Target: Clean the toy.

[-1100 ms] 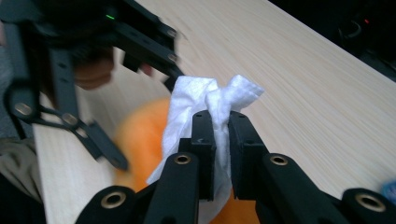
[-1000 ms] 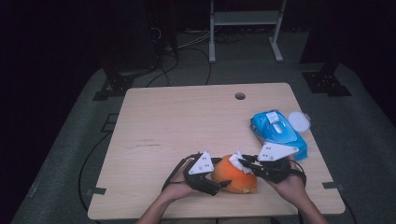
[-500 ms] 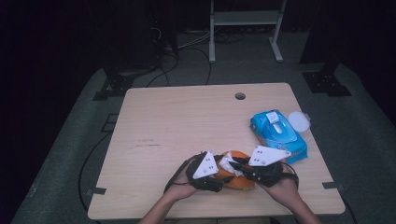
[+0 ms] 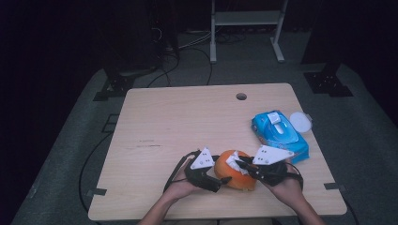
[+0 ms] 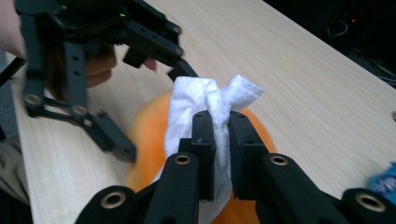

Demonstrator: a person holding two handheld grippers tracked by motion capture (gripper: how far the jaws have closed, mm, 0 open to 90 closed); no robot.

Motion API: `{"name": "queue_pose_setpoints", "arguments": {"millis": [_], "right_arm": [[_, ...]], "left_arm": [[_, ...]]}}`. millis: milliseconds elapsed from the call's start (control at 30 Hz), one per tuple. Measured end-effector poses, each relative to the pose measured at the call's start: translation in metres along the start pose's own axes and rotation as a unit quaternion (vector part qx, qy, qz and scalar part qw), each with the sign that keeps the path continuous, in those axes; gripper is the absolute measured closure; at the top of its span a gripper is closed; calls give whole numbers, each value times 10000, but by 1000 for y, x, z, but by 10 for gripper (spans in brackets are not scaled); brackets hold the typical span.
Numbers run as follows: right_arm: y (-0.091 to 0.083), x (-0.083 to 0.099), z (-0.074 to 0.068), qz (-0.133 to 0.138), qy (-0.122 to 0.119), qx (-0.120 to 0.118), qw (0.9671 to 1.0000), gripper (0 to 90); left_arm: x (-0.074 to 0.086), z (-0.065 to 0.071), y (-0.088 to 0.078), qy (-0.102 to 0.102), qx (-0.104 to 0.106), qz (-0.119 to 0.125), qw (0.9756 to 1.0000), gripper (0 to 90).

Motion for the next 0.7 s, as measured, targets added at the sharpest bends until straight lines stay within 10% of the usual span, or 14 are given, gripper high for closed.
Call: {"name": "queue_pose_setpoints", "arguments": {"millis": [133,300,467,567,700], "right_arm": [[6,-5,-11,-9,-153,-125,9998,810],[-2,0,7,32,32,3,10000,810],[-5,10,23,0,285,150,9995,810],[-2,9,19,-26,210,116,9997,810],[3,2,3,-1,134,31,9999,810]], "left_arm": [[3,0,-1,135,-60,-27,9999,291],[3,-1,-2,183,-57,-21,9998,302],[-1,-1,-2,-175,184,118,9996,175],[-5,-1,-1,-414,272,230,9985,117],[-3,3,0,-157,120,119,9997,184]]}}
Point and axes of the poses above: each handheld gripper's, and its own axes: y roughly forward along the jaws, x roughly out of its underside, z roughly to its right, the point moved 8 cm from there along y, roughly forward along the jaws, and after that the axes turned 2 degrees about x, right-handed, at the moved point
